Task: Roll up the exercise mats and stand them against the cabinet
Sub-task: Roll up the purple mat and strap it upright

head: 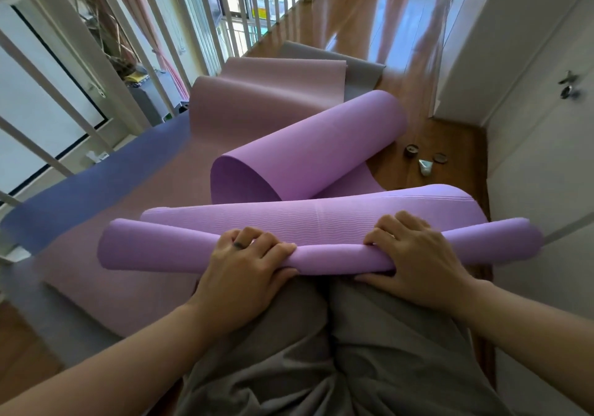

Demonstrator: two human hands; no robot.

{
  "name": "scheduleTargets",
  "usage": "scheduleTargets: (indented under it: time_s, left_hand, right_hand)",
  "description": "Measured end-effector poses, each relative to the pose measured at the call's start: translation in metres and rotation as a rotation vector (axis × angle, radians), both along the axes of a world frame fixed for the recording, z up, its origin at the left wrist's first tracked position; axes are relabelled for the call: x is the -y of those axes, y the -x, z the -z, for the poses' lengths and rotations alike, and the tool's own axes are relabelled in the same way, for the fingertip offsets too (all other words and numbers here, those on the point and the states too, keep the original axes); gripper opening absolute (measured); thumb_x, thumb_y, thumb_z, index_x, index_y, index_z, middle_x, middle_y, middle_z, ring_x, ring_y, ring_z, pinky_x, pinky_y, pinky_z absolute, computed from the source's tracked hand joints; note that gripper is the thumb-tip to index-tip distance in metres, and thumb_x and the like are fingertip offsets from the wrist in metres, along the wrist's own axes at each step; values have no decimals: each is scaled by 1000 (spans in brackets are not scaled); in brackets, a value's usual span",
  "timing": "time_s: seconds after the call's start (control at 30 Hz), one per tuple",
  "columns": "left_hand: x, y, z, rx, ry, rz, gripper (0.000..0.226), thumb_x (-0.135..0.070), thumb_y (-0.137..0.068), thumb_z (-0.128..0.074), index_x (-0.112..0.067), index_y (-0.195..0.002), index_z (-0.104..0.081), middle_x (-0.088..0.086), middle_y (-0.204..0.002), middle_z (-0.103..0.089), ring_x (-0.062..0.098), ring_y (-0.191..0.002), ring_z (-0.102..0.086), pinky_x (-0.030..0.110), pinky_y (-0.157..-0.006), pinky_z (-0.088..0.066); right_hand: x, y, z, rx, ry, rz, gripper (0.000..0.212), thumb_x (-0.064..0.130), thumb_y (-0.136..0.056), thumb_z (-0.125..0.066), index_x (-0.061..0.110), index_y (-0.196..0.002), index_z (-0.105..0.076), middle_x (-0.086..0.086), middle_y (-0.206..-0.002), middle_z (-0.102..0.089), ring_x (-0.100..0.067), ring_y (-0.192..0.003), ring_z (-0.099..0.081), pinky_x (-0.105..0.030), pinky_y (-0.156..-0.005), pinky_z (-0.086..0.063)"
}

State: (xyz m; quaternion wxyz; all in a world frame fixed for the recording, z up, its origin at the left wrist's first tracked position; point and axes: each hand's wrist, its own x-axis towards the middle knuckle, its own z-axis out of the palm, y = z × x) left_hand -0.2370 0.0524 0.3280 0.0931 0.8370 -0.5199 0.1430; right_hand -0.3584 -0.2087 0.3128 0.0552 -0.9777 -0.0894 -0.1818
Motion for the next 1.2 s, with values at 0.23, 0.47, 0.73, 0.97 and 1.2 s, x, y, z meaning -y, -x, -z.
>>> scheduleTargets:
  time_s: [0.23,0.47,0.73,0.97,1.2]
  left_hand:
    - [11,-8,-2,-26,-83,-78,42,-45,-93,-39,-17,-106,-66,4,-90,-68,30,-77,-62,40,-68,-50]
    - [13,-24,-9,-21,-221,-61,46,-55,-81,-40,-16,-97,-60,7,-79,-61,29,-63,-60,36,-54,-49]
    - [-2,-24,-45,-16,-249,36,58,-65,-76,-33,-18,-93,-62,2,-75,-64,23,-60,-64,35,-51,-54]
    - [-10,5,-7,-104,-279,-24,68,-68,-92,-12,-21,-85,-60,1,-78,-58,23,-63,-60,35,-41,-50]
    - [-6,-1,-11,-234,-79,25,40,-60,-95,-21,-33,-110,-46,-3,-110,-47,16,-96,-39,41,-76,-50]
  right_hand:
    - [8,-21,-11,-87,11,-29,67,71,-91,-25,20,-79,-66,2,-78,-62,-20,-69,-56,-30,-61,-44]
    - [11,-57,-38,-490,-117,11,52,75,-81,-39,25,-79,-53,7,-77,-56,-14,-71,-48,-28,-64,-31]
    - [2,-52,-84,-701,-171,-53,47,72,-76,-41,26,-76,-51,12,-68,-50,-8,-63,-45,-18,-56,-31]
    - [-9,-16,-43,-588,-276,-10,47,70,-75,-46,27,-95,-46,13,-87,-52,-9,-74,-49,-22,-64,-40]
    - [-3,-31,-39,-522,-260,-4,43,76,-69,-39,33,-67,-42,17,-75,-44,-8,-78,-40,-23,-70,-26]
